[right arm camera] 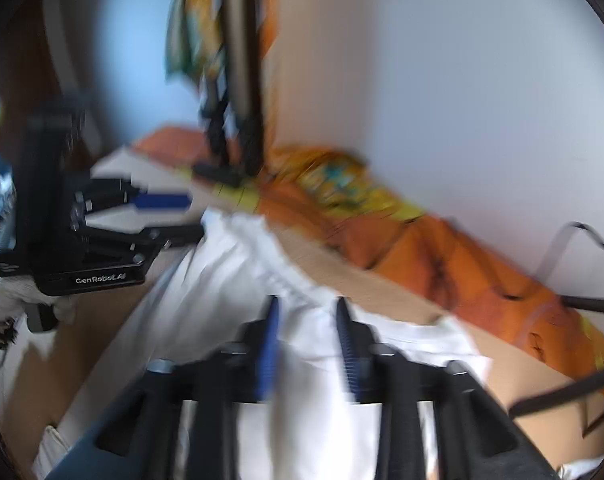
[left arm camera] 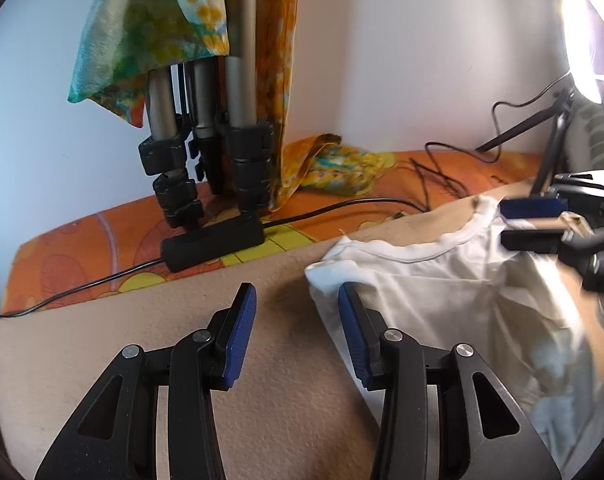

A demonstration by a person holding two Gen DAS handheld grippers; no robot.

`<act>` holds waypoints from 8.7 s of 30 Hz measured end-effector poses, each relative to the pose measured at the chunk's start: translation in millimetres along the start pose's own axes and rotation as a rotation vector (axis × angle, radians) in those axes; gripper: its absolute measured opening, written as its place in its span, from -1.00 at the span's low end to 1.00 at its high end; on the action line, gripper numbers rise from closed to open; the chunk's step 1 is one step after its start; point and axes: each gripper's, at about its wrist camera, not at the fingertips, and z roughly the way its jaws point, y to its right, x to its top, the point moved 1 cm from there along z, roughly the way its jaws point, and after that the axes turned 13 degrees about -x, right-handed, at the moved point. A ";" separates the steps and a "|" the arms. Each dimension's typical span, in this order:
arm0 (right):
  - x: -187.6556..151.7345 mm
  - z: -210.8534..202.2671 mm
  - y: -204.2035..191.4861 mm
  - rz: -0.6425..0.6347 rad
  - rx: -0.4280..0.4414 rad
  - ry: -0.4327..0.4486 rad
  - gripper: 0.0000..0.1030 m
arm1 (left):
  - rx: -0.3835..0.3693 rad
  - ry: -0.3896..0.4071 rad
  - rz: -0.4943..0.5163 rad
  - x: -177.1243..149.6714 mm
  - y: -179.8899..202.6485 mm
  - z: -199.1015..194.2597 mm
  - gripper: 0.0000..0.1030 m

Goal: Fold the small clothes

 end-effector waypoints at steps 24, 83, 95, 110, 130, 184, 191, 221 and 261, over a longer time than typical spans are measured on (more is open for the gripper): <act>-38.7 34.2 98.3 0.259 -0.002 -0.060 -0.73 | -0.091 -0.038 0.064 16.6 28.9 37.9 -0.83; -298.6 -222.2 23.7 0.417 0.148 -0.002 -0.10 | -0.287 0.073 -0.223 -229.4 142.1 -205.1 -0.36; -309.4 -166.5 24.3 0.608 0.287 -0.184 -0.23 | -0.404 0.021 -0.492 -248.0 134.5 -163.4 -0.54; -278.1 -204.6 18.4 0.649 0.393 -0.101 -0.94 | -0.373 0.065 -0.429 -232.8 131.9 -186.9 -0.90; -319.5 -170.9 29.0 0.688 0.388 -0.237 -0.29 | -0.340 0.032 -0.500 -241.4 120.8 -176.7 -0.85; -251.8 -175.6 -95.6 -0.293 0.088 -0.069 -0.86 | -0.208 -0.215 0.283 -197.9 235.2 -94.3 -0.75; -239.2 -188.3 -91.6 -0.329 0.089 -0.045 -1.00 | -0.242 -0.213 0.257 -192.8 227.3 -108.5 -0.97; -143.0 -90.1 -47.1 0.012 0.133 -0.035 -0.66 | -0.201 -0.116 0.060 -129.1 169.9 -53.7 -0.89; -216.7 -75.3 80.3 0.622 0.413 -0.135 0.20 | -0.466 0.064 -0.695 -256.2 104.7 -145.4 0.07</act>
